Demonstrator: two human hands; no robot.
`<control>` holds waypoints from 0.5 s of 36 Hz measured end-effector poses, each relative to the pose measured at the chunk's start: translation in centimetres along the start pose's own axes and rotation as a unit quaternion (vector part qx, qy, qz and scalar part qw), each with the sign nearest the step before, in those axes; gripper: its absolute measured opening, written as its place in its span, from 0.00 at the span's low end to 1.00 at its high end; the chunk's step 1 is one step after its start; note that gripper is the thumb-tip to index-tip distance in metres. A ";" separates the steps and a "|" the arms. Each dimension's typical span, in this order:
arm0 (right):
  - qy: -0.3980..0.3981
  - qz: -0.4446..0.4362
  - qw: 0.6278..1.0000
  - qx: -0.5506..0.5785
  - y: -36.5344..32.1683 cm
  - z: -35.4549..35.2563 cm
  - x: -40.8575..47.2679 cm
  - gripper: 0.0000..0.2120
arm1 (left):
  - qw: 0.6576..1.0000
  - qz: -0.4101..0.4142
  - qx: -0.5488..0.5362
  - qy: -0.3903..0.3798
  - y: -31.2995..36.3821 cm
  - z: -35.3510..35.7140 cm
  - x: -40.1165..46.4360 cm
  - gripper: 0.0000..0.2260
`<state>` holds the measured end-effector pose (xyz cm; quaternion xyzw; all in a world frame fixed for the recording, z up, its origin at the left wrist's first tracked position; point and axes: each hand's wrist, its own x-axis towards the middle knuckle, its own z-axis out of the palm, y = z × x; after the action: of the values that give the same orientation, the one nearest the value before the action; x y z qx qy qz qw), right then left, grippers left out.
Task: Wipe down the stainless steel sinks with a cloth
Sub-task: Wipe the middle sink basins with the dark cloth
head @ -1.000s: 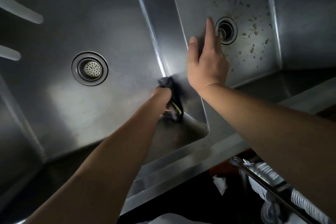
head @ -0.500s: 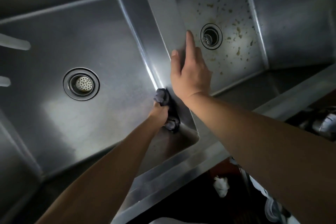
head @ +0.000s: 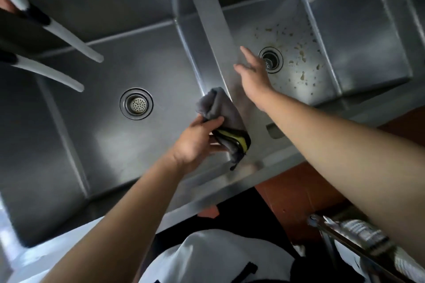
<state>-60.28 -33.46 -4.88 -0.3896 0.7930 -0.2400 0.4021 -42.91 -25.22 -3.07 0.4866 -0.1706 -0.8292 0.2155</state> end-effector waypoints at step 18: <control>-0.137 0.160 0.919 0.334 9.8 -12.9 -17.7 0.13 | 0.966 0.076 0.246 -0.021 -3.3 9.6 -7.2 0.14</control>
<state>-68.49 -12.56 3.57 -0.1298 0.6560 -0.3678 0.6462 -48.91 -17.89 5.10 0.4924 -0.4107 -0.7530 0.1478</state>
